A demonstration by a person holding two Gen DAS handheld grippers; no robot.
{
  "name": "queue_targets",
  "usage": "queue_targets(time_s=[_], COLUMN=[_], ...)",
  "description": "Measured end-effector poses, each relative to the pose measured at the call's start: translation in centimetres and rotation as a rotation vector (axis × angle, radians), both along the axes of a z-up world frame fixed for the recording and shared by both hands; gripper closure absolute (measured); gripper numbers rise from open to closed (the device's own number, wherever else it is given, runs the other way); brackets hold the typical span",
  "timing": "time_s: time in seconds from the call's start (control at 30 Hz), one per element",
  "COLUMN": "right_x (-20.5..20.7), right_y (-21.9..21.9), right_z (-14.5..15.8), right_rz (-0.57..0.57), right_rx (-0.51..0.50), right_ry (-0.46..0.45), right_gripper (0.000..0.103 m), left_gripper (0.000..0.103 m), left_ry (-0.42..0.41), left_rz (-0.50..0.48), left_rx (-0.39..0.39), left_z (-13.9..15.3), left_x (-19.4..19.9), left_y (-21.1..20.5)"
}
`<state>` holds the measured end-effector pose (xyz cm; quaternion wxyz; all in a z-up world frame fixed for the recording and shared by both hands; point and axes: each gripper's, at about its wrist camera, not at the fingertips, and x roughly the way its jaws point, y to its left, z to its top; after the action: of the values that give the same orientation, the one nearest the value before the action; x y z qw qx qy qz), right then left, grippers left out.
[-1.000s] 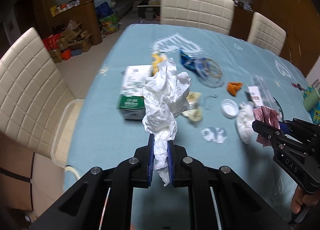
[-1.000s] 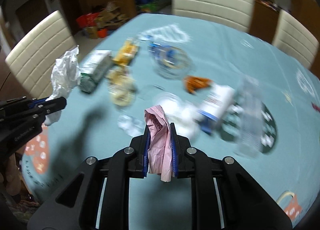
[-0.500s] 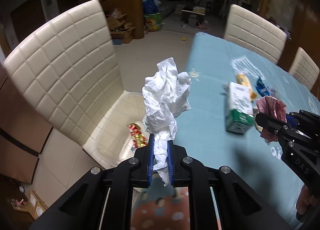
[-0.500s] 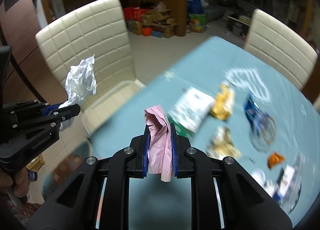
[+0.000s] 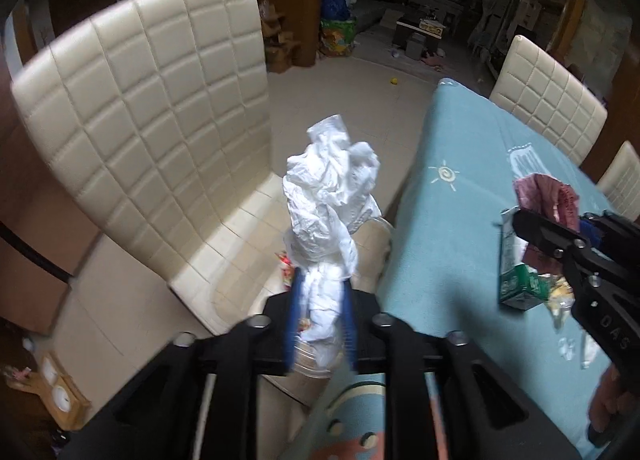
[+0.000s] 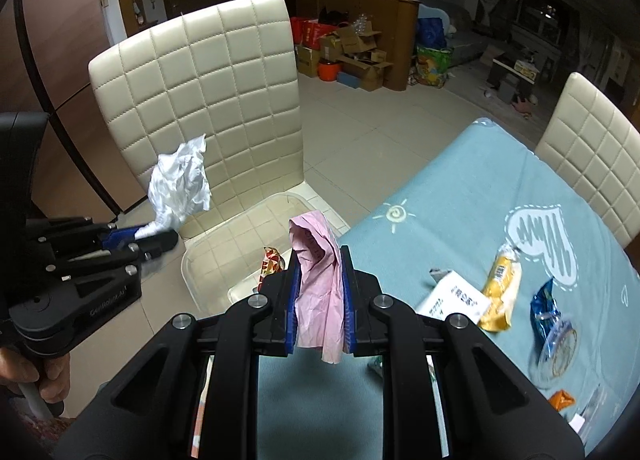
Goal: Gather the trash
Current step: 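Carry the tissue and pink paper to the clear bin and release them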
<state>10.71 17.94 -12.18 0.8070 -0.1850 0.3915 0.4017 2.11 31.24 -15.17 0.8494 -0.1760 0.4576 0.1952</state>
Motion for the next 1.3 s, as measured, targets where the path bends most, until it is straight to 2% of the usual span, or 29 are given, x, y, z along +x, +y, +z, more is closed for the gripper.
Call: queue_targets(time_s=[0.03, 0.07, 0.13, 0.23, 0.57, 0.77, 0.8, 0.83, 0.9, 1.03, 1.17, 1.3], right_x=[0.2, 0.4, 0.8, 1.2, 1.1, 0.3, 0.1, -0.1, -0.5, -0.6, 0.0, -0.4], right_y=[0.2, 0.3, 0.6, 1.2, 4.2, 6.2, 6.5, 6.6, 6.3, 5.5, 2.8, -0.7], right_z=[-0.2, -0.4, -0.9, -1.7, -2.8, -1.9, -1.8, -1.6, -0.9, -1.0, -1.6, -0.6], right_rz=[0.002, 0.004, 0.01, 0.021, 0.12, 0.189, 0.202, 0.203, 0.169, 0.148, 0.077, 0.007], right_rx=[-0.002, -0.004, -0.01, -0.021, -0.028, 0.02, 0.023, 0.025, 0.058, 0.039, 0.031, 0.045], right_ry=[0.005, 0.009, 0.021, 0.039, 0.044, 0.0, -0.003, -0.023, -0.092, -0.097, -0.025, -0.039], right_gripper=[0.083, 0.084, 0.083, 0.083, 0.083, 0.08, 0.076, 0.047, 0.004, 0.006, 0.006, 0.006], left_gripper=[0.037, 0.026, 0.026, 0.026, 0.026, 0.026, 0.026, 0.026, 0.026, 0.026, 0.026, 0.026], left_ry=[0.004, -0.007, -0.036, 0.001, 0.077, 0.088, 0.091, 0.093, 0.098, 0.097, 0.079, 0.05], left_rz=[0.017, 0.054, 0.075, 0.084, 0.187, 0.233, 0.239, 0.244, 0.251, 0.26, 0.245, 0.202], left_rx=[-0.009, -0.001, 0.007, 0.046, 0.037, 0.042, 0.036, 0.032, 0.035, 0.03, 0.035, 0.046], left_z=[-0.1, -0.2, -0.2, -0.7, -3.1, -3.2, -3.3, -3.4, -3.4, -3.1, -2.3, -1.0], left_x=[0.0, -0.3, -0.6, -0.3, -2.2, -3.3, -3.4, -3.5, -3.7, -4.1, -4.1, -3.4], left_y=[0.2, 0.5, 0.8, 1.2, 3.8, 4.4, 4.5, 4.5, 4.5, 4.2, 3.5, 2.0])
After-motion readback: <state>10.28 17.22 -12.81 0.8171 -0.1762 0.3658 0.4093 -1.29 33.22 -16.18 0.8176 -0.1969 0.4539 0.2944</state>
